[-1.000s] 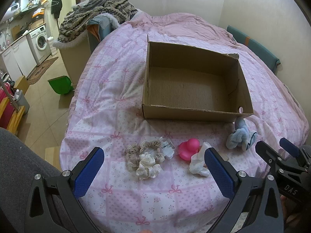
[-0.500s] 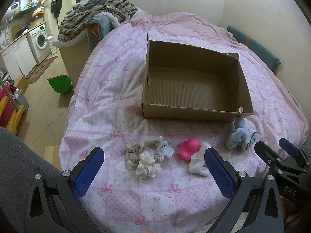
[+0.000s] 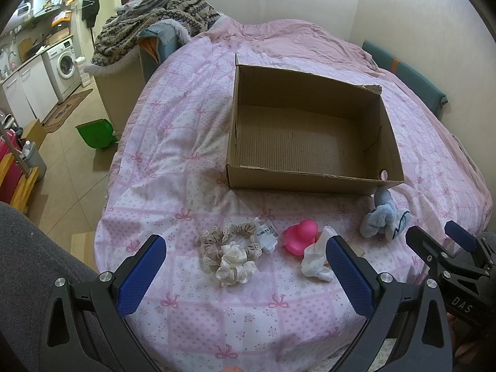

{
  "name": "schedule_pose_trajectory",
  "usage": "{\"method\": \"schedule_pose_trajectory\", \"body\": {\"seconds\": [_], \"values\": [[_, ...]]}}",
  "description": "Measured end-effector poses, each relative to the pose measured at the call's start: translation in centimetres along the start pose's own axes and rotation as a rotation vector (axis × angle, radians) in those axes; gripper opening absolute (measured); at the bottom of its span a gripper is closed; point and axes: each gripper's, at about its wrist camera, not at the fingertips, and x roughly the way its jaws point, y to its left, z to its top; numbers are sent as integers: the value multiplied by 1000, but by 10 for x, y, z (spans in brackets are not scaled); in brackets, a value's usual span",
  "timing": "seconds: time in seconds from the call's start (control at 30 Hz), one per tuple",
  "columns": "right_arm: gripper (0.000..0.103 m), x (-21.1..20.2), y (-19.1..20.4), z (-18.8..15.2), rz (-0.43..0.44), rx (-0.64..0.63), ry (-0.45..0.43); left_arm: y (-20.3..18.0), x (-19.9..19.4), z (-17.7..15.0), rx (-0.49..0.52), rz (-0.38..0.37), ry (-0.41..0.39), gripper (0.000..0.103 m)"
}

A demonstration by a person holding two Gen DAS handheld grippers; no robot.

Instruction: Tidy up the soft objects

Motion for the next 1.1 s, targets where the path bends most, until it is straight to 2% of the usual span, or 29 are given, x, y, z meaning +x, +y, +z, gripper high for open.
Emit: {"method": "schedule_pose_trajectory", "body": {"seconds": [1.1], "values": [[103, 1, 1, 1, -2, 1, 7, 1, 4, -2, -3, 0, 7, 103]]}}
